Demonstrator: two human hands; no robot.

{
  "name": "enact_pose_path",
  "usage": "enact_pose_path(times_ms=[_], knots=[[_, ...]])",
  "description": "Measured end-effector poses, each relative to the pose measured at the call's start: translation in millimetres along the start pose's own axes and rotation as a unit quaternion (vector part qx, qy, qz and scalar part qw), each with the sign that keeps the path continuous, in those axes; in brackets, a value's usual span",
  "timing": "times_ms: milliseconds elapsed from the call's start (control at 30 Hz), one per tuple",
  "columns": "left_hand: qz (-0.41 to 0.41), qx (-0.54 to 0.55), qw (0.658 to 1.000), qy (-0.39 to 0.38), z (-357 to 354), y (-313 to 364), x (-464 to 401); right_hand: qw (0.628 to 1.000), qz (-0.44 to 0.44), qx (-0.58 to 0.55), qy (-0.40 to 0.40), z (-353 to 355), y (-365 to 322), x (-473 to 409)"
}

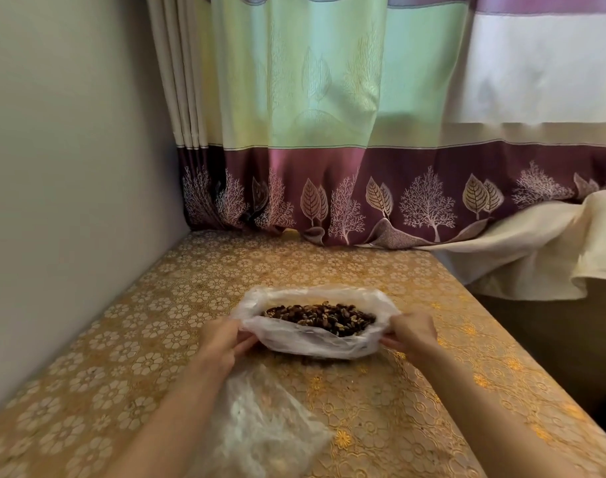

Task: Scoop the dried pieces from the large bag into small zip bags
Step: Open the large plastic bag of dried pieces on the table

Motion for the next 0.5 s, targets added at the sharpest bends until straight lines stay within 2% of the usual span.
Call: enact_pose_path(times_ms=[100,200,267,367,500], knots=[[0.133,0.185,0.973,-0.046,7.2,-2.4,-12.3,0.972,-0.134,-0.190,-0.045,-0.9,4.3,-6.4],[0.206,0.280,0.937,-0.043,11.8,-6.2,-21.4,0.916,-0.241,-0.306,-0.090,-4.4,7.3,-13.5],[0.234,0.312,0.920,-0.041,10.0,-7.6,-22.1,0.897,-0.289,-0.325,-0.081,-5.7,8.2,-18.8],[0.244,0.316,0.915,-0.052,5.1,-5.6,-19.5,0.892,-0.316,-0.316,-0.074,-8.4,8.3,-22.6],[0.237,0.237,0.938,-0.090,1.6,-5.5,-17.9,0.927,-0.273,-0.242,-0.084,-9.2,5.2,-20.7]])
Point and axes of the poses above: each hand's wrist, its own x-axis away from the middle knuckle, its own z-axis out of the back of the hand, y = z × x, the point moved 3 cm from there along -x, towards the middle knuckle, and after that the axes turned 10 degrees about y, right-handed, at the moved point
